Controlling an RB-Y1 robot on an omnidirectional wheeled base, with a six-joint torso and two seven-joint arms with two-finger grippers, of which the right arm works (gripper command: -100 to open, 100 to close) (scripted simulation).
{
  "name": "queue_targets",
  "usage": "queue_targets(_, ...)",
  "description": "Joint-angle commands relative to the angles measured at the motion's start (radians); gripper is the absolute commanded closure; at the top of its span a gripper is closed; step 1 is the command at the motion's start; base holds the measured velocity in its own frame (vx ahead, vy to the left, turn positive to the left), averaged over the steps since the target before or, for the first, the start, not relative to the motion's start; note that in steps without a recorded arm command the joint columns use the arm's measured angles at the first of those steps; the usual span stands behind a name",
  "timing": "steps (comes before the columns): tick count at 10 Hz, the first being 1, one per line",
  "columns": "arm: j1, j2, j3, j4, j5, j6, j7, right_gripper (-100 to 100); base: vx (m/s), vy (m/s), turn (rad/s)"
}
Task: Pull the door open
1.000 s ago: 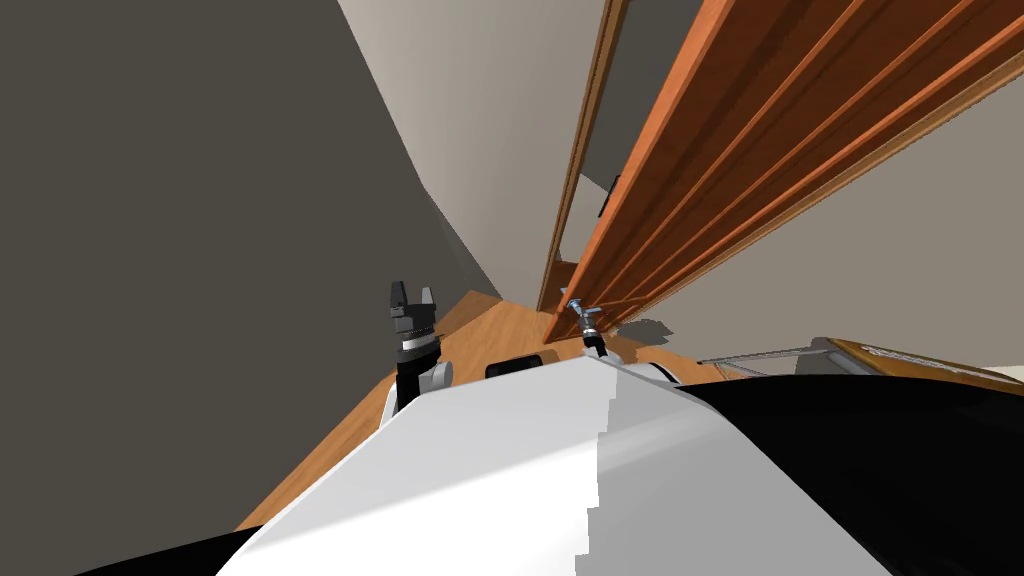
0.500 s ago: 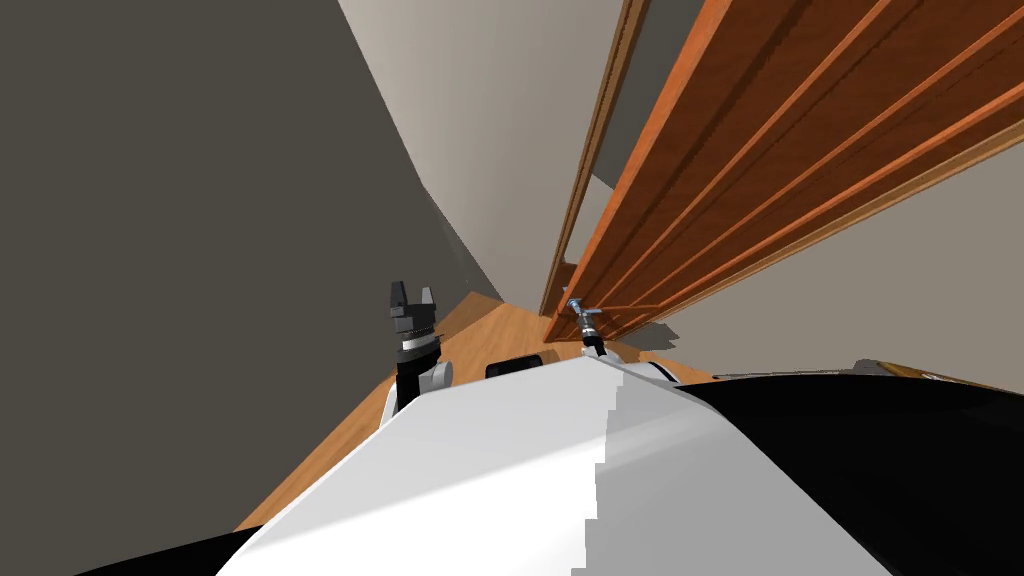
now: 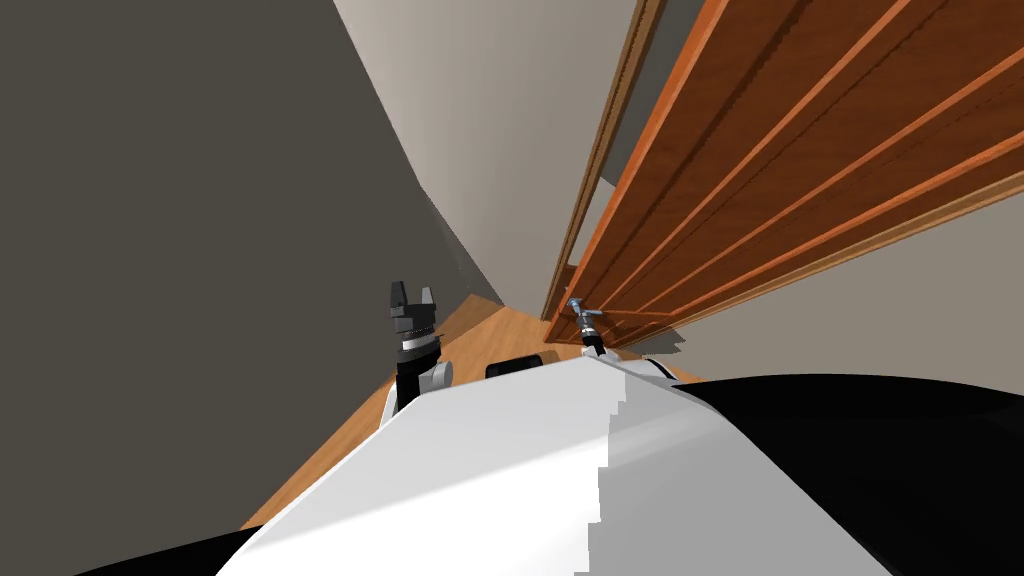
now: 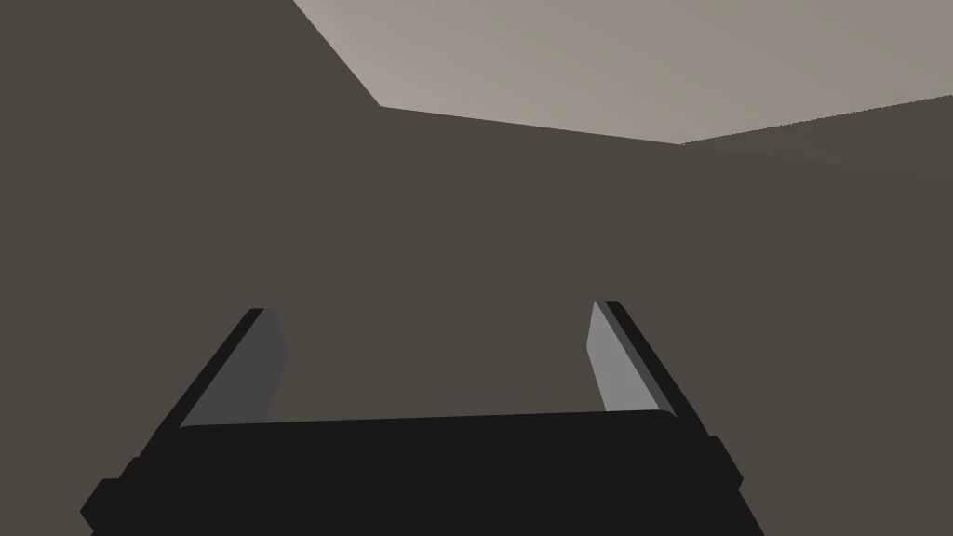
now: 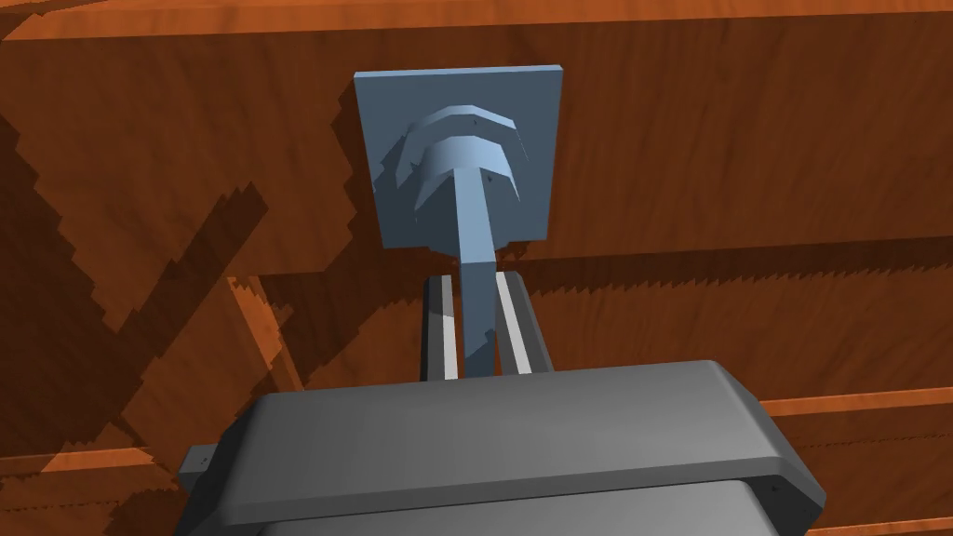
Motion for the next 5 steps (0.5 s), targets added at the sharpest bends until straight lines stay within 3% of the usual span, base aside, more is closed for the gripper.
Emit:
queue_targets(1,0.007,-0.007,-0.004,-0.020,-0.002,0.009,0.001,100,0.171,-0.038,0.025)
queue_targets(3,0.006,-0.007,-0.003,-0.020,-0.001,0.009,0.001,100,0.151,-0.037,0.020)
queue_targets(4,0.016,0.001,0.000,-0.043,0.000,0.023,0.004,100,0.045,-0.009,0.015)
queue_targets(5,0.017,-0.004,0.015,-0.046,0.012,0.012,-0.010,100,-0.110,-0.026,0.057)
